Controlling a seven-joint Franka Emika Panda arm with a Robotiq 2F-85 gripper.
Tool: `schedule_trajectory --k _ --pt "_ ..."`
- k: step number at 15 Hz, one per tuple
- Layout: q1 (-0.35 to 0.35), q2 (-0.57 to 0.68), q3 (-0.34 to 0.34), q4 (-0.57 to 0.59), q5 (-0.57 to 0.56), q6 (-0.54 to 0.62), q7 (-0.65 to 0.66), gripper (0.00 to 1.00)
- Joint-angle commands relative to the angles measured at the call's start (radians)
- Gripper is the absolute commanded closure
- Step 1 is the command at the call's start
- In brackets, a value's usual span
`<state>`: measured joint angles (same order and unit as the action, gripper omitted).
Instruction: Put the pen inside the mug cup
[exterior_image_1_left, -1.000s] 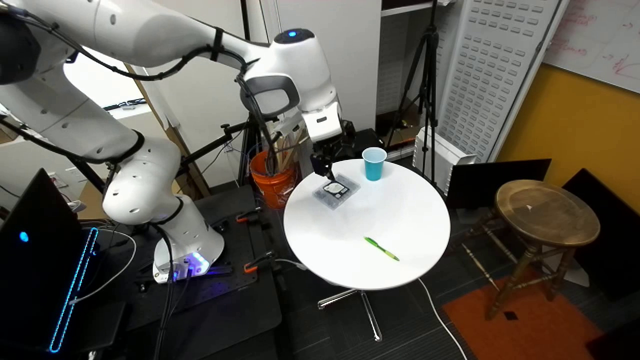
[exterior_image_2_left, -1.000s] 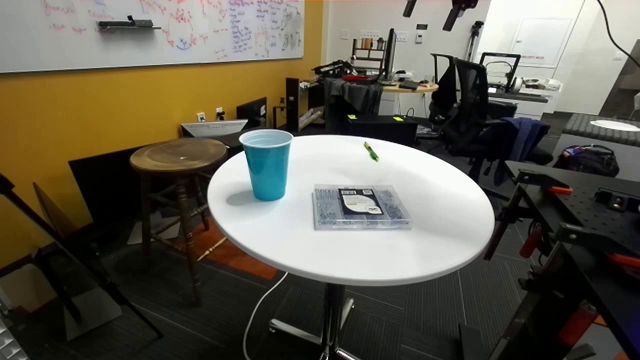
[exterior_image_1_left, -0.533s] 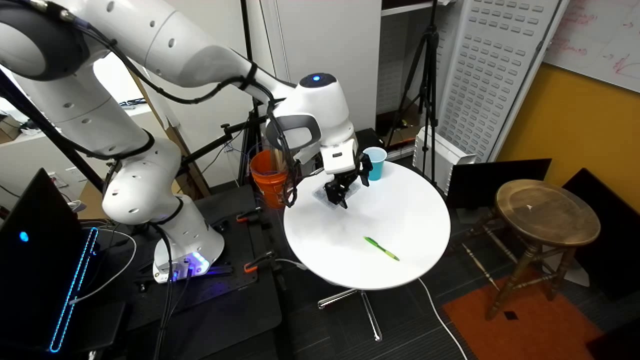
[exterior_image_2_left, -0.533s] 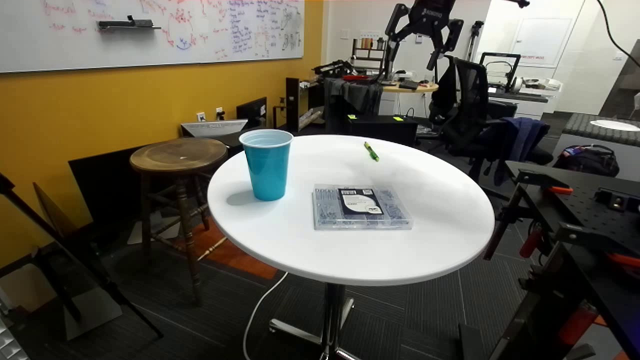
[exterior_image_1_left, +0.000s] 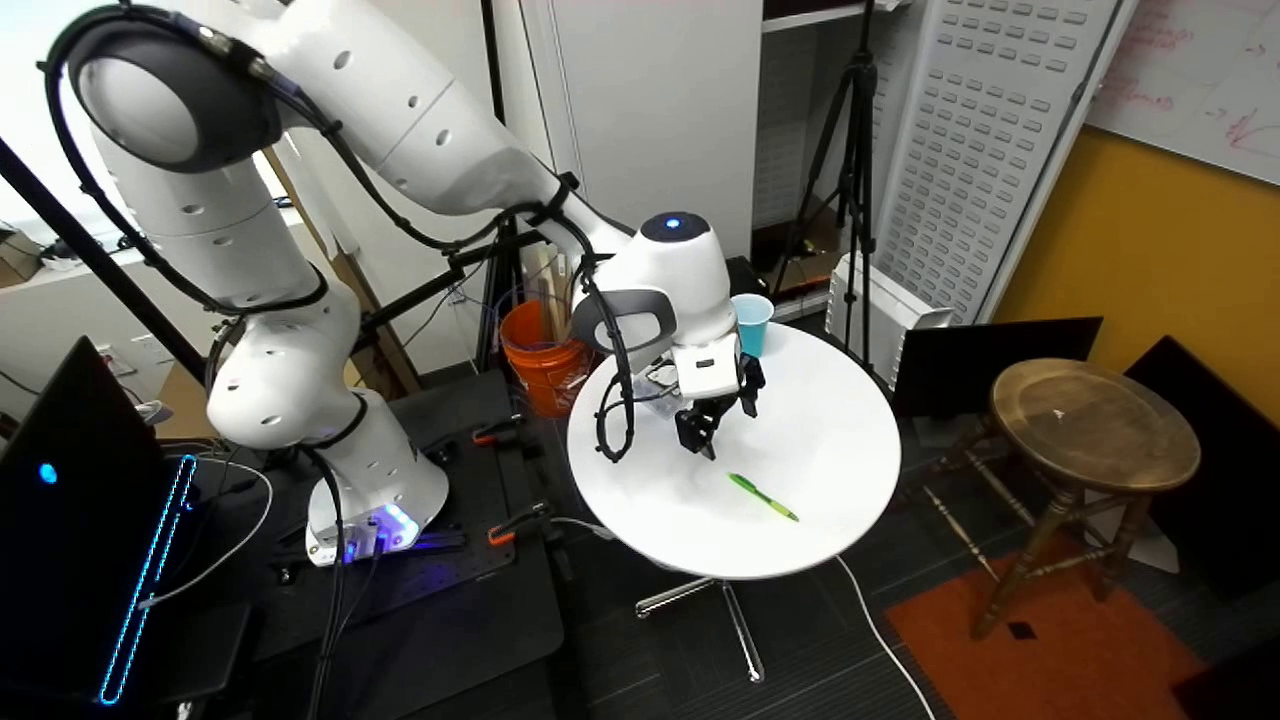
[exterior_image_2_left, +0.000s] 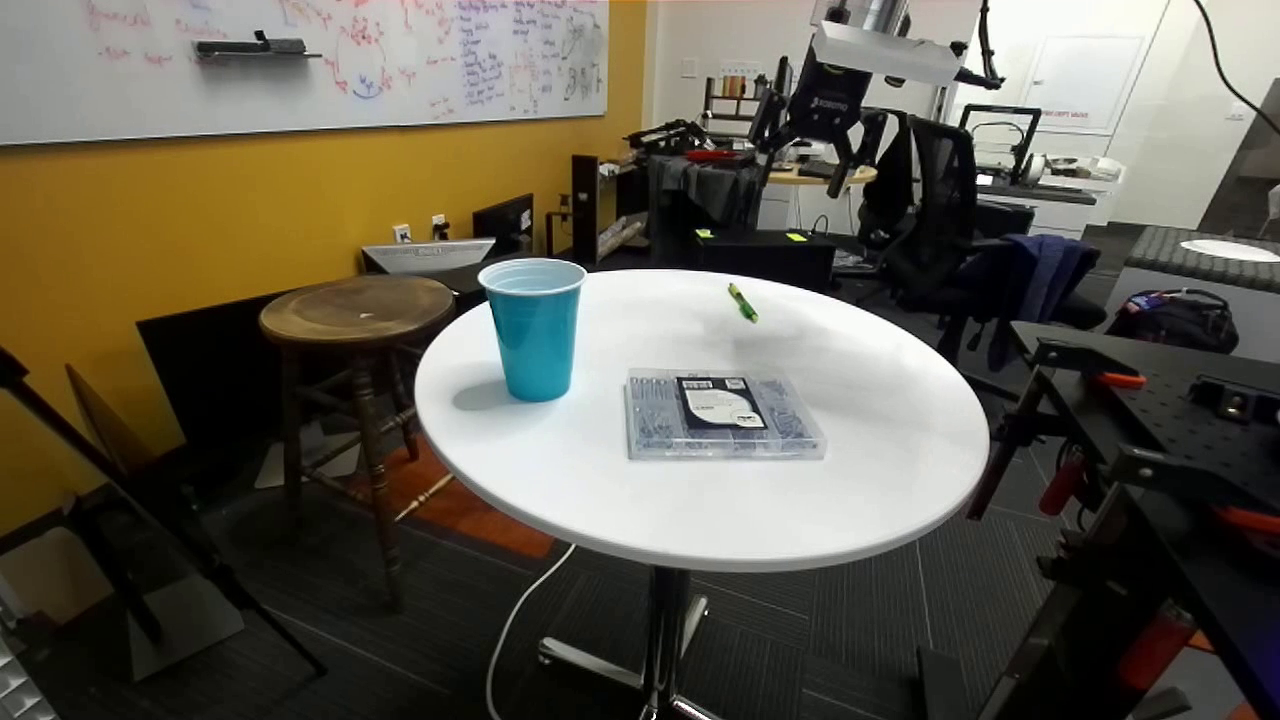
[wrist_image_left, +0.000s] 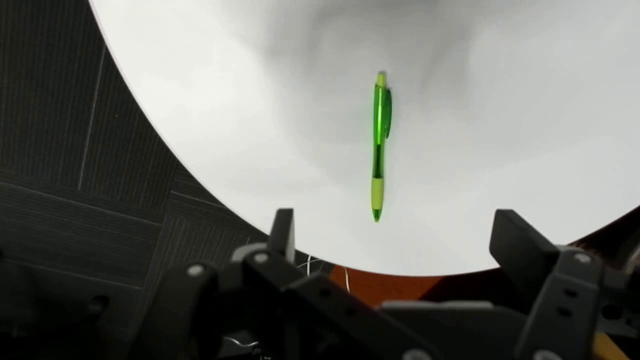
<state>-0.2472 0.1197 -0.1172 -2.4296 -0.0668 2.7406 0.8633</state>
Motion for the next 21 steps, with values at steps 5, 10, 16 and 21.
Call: schedule_trajectory --k 5,10,16,21 --pt "0.067 0.047 -0.04 0.03 0.107 -0.002 -0.106 0.0" --pt "0.085 0.083 -0.075 0.051 0.07 0.029 -0.043 0.0" --pt "0.113 0.21 -0.101 0.098 0.155 0.174 -0.051 0.0" --pt "0.096 0.321 -0.052 0.178 0.288 0.169 -0.107 0.0"
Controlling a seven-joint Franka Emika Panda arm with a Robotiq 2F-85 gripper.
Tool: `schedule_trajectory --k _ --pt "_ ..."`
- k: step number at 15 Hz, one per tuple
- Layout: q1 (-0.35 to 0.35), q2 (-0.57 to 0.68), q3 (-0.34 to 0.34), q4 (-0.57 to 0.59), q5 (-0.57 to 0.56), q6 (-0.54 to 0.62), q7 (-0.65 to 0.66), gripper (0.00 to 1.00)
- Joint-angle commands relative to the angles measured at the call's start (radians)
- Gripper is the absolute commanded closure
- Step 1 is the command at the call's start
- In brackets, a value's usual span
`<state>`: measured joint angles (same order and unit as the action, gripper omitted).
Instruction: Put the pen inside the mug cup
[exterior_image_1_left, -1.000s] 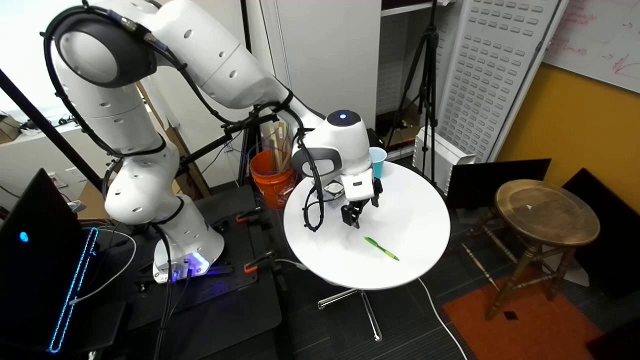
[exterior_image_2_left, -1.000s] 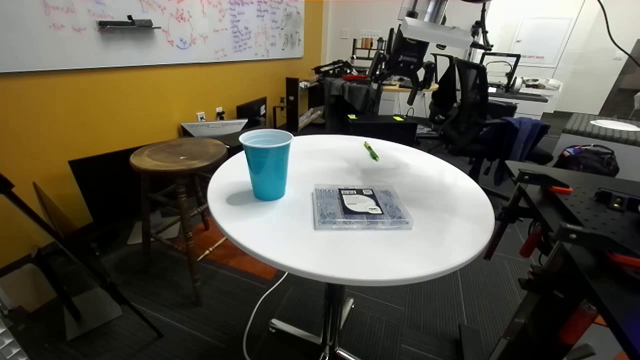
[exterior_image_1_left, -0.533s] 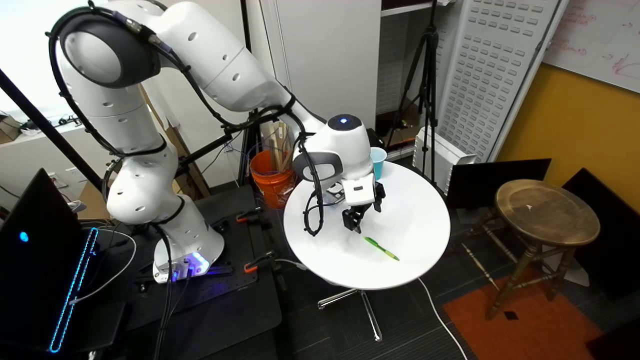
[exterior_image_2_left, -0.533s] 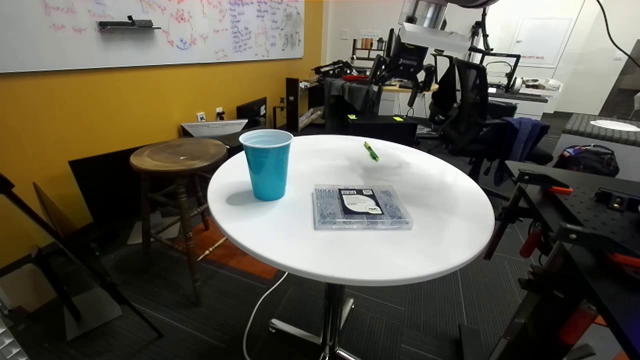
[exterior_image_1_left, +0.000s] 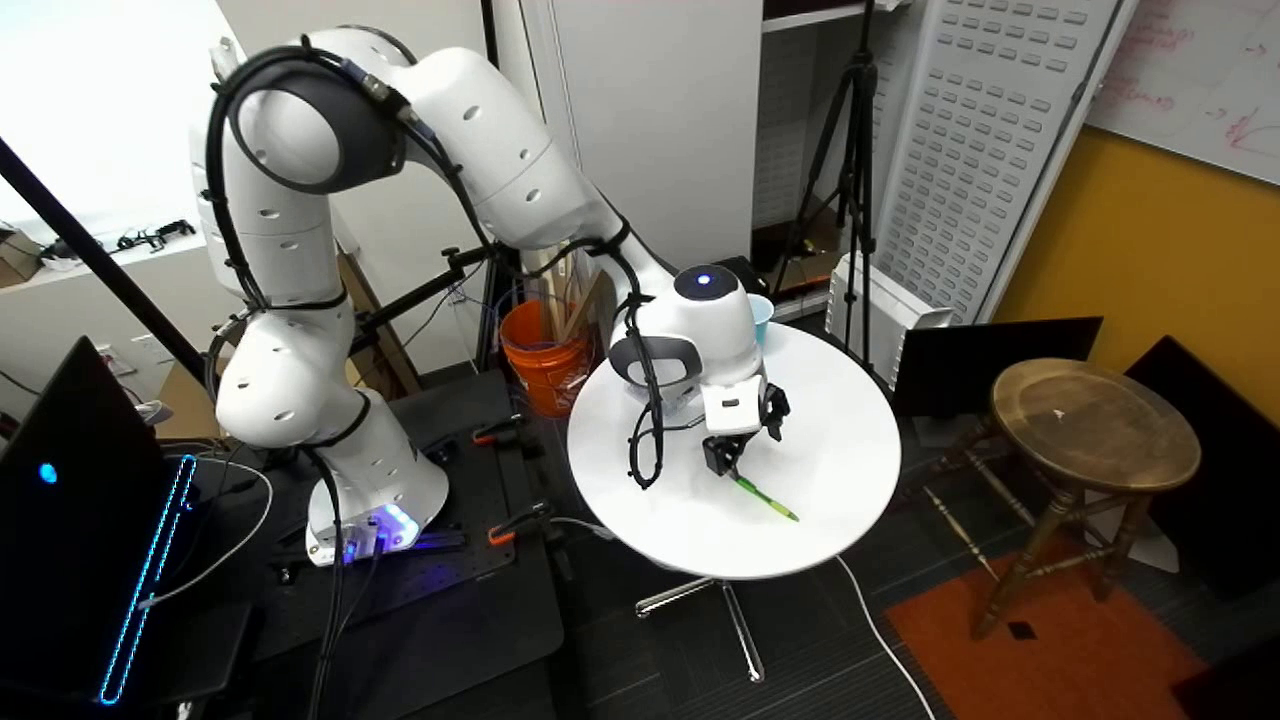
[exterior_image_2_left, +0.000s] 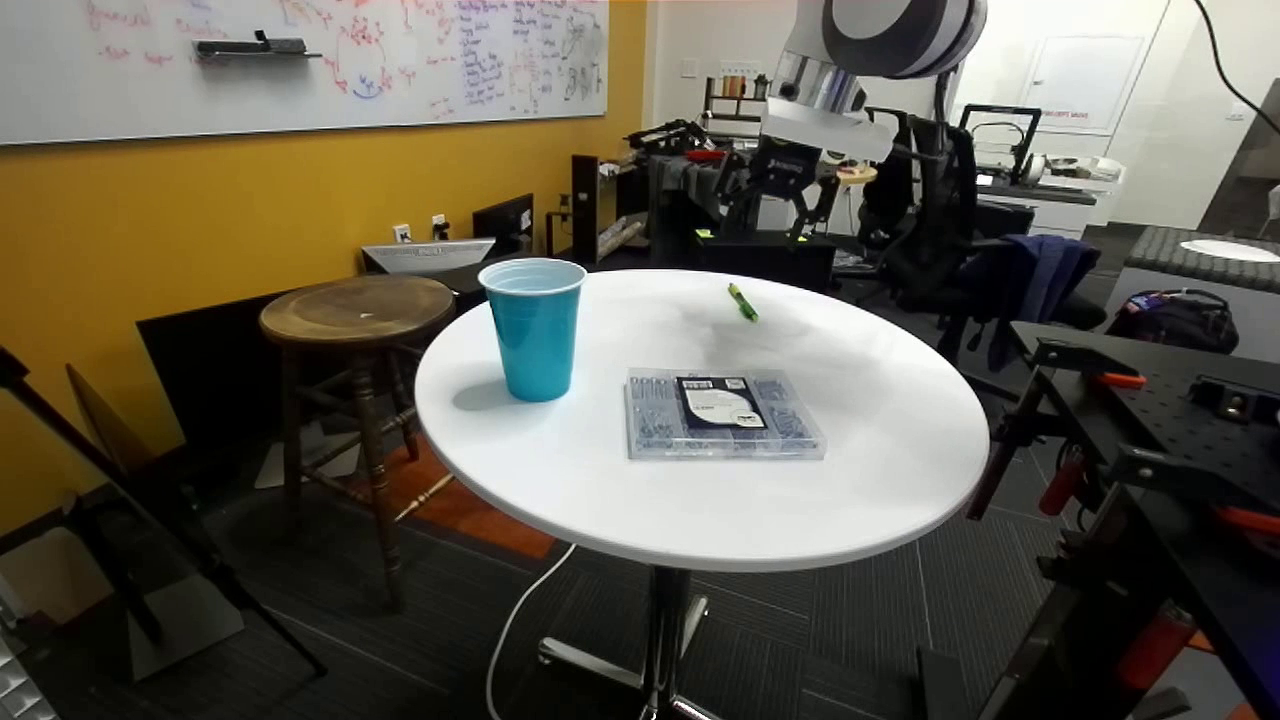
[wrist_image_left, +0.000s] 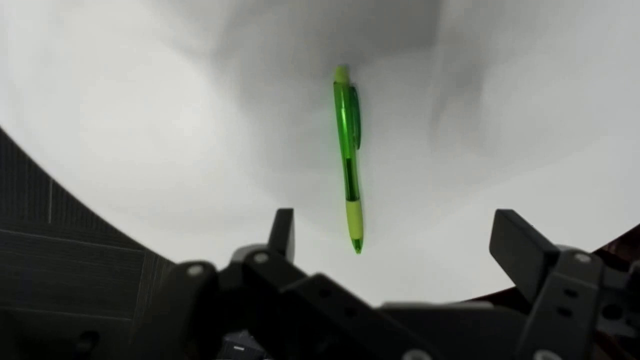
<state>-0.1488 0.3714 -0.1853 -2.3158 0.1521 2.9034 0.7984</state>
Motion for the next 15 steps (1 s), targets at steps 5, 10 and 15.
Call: schedule_trajectory --k 5,10,15 --pt "-0.016 0.164 0.021 0.157 0.122 -0.033 -0.08 0.0" --pt "-0.03 0.251 0.022 0.247 0.136 -0.081 -0.08 0.0" --pt "-0.035 0.304 0.019 0.31 0.135 -0.135 -0.08 0.29"
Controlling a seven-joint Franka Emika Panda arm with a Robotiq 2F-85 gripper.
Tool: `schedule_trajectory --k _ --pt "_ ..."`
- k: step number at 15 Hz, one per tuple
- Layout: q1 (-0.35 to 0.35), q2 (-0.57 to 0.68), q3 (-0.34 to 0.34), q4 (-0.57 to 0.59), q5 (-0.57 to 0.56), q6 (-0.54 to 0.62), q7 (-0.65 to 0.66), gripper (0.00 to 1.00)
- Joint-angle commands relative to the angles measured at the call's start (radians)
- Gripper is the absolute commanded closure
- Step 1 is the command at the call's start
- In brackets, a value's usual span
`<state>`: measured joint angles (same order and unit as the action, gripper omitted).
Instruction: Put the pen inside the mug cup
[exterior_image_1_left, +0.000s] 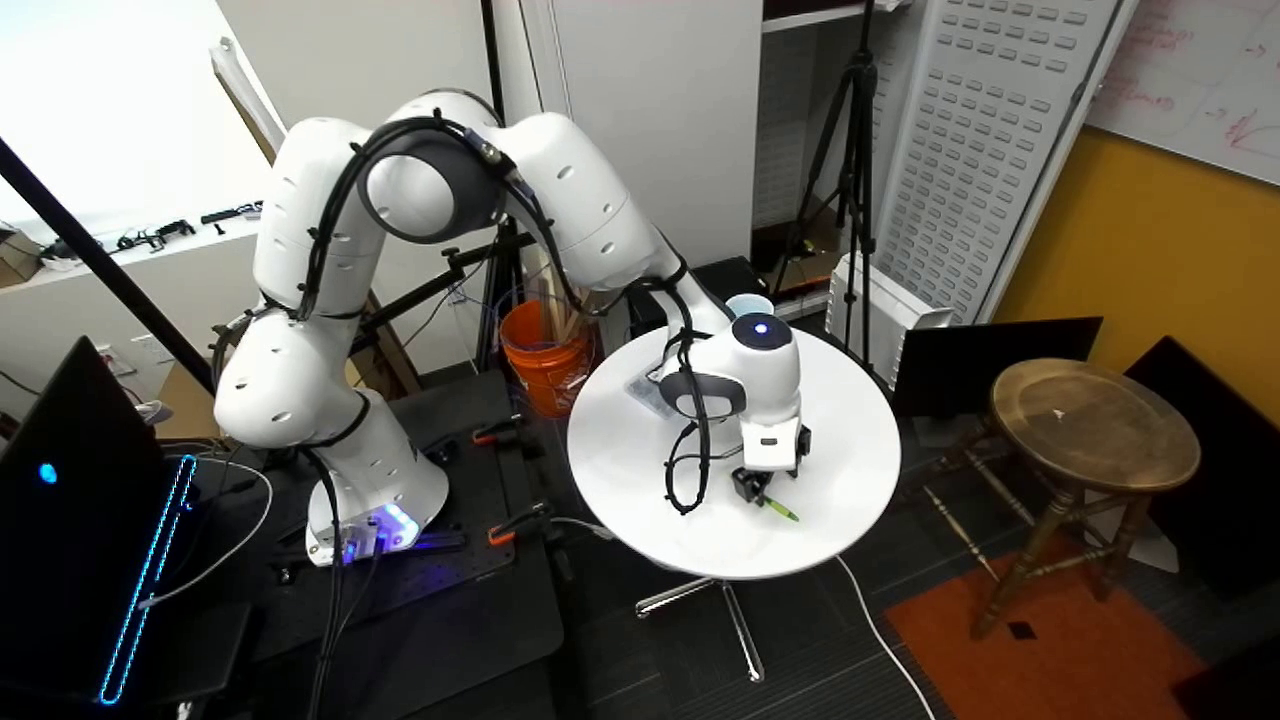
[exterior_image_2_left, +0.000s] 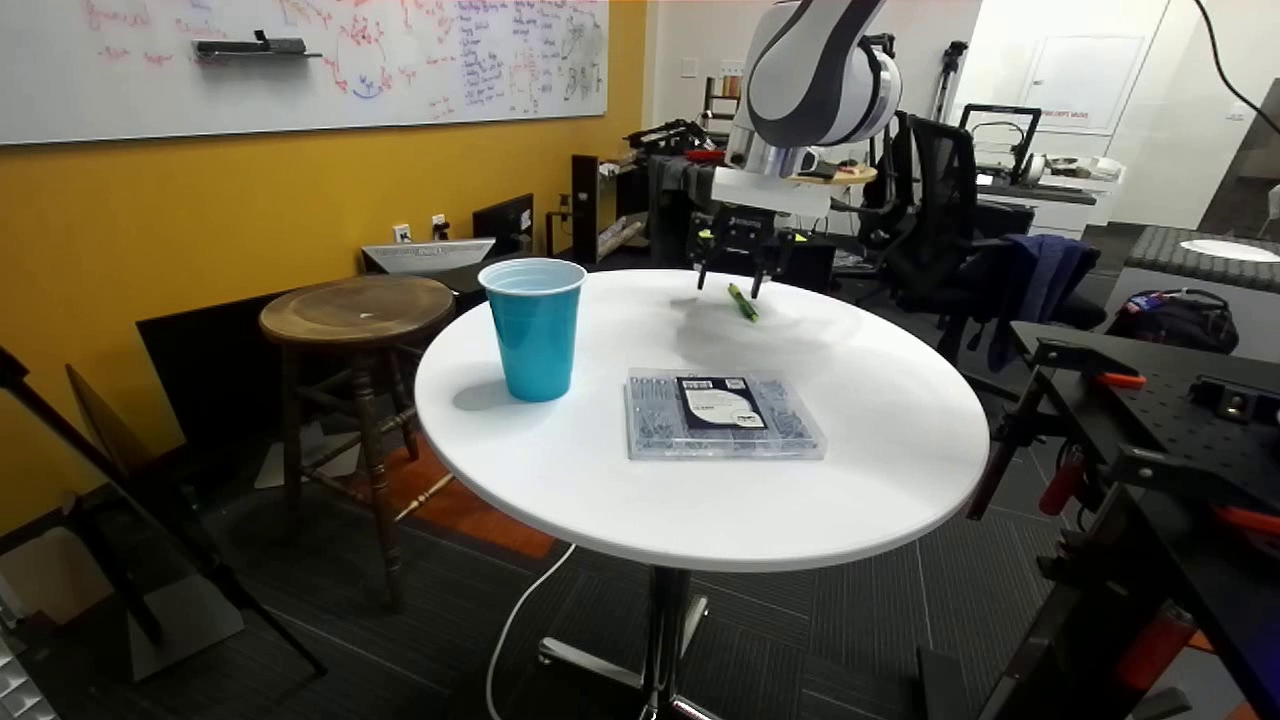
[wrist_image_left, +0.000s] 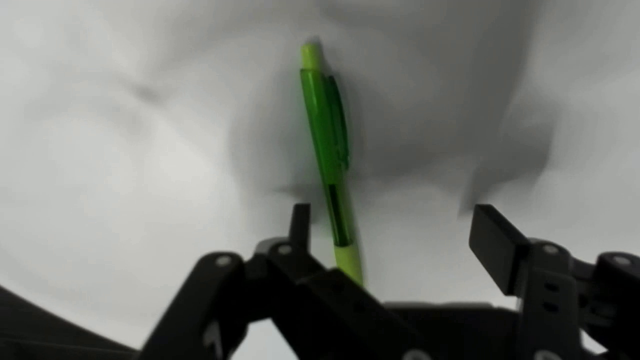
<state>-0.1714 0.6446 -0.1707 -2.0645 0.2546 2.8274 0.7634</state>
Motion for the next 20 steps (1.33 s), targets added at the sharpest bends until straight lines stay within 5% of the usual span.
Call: schedule_trajectory --k 1,12,14,16,20 --pt "-0.013 0.037 0.005 0.067 0.032 -0.07 -0.045 0.32" --pt "-0.005 0.046 -0.011 0.096 0.024 -0.158 -0.031 0.59" --pt "0.0 0.041 -0.016 0.091 0.021 -0.166 -0.026 0.83" --pt "0.003 0.037 -0.019 0.088 0.019 -0.168 -0.024 0.97" --pt "0.026 0.016 -0.04 0.067 0.001 -0.163 -0.01 0.97"
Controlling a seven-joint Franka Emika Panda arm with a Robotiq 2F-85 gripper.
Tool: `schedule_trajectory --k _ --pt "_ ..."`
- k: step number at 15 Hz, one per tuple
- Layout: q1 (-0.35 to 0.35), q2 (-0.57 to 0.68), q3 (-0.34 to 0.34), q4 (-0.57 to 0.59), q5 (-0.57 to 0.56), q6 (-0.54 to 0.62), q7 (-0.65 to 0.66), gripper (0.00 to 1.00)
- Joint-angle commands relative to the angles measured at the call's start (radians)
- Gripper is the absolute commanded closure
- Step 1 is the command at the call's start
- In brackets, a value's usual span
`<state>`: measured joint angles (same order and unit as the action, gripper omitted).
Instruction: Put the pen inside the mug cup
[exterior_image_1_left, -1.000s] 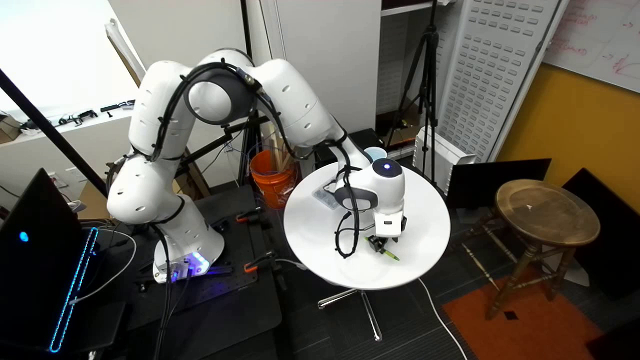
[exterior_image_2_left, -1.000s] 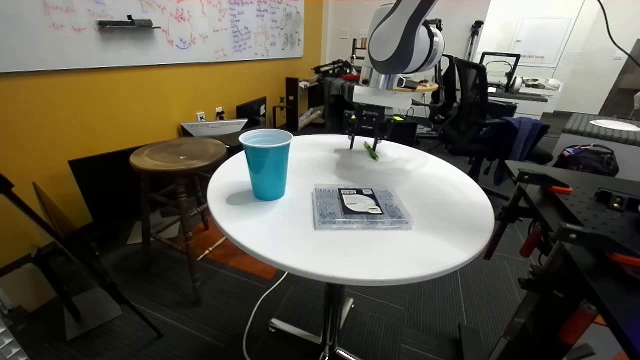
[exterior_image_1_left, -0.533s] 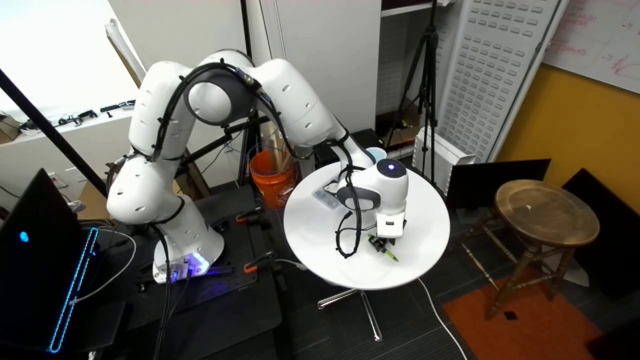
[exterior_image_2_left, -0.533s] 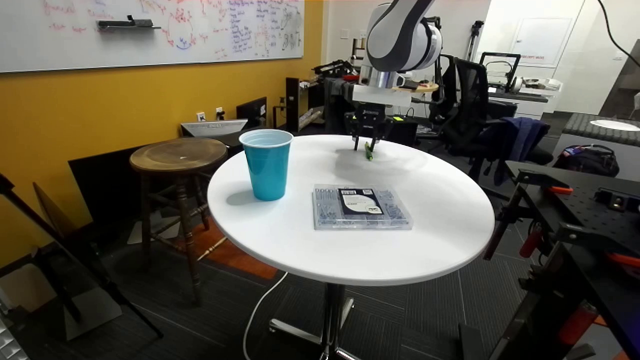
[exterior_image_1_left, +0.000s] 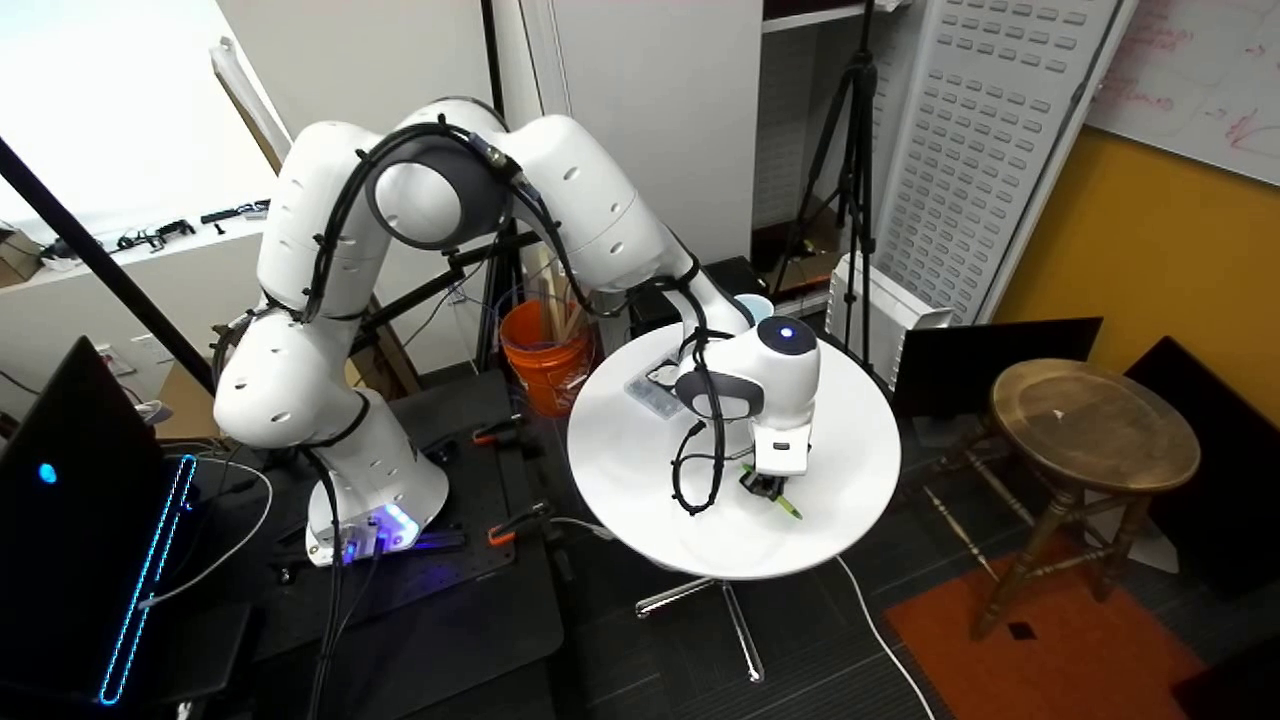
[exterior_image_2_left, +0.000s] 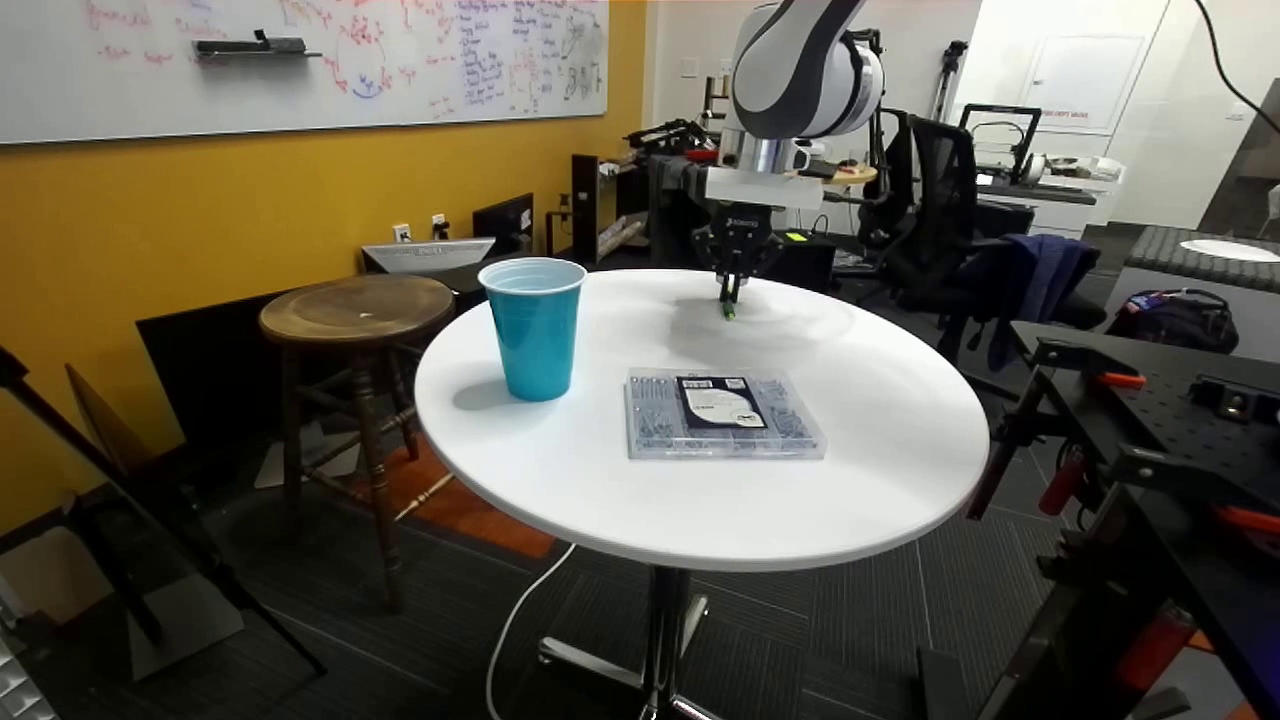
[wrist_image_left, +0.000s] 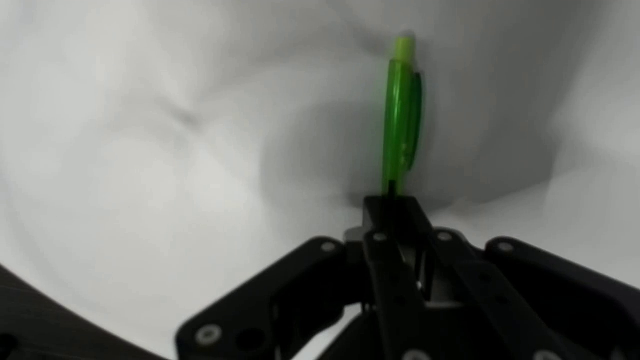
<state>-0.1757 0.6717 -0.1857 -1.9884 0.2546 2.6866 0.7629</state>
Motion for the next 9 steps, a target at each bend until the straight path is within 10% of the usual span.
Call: schedule_trajectory --k 1,9 --pt "0.051 -0.023 -0.042 -0.019 -0.013 -0.022 0.005 0.97" --pt "0.278 -0.077 -0.187 -0.036 -0.167 -0.012 0.16 0.97"
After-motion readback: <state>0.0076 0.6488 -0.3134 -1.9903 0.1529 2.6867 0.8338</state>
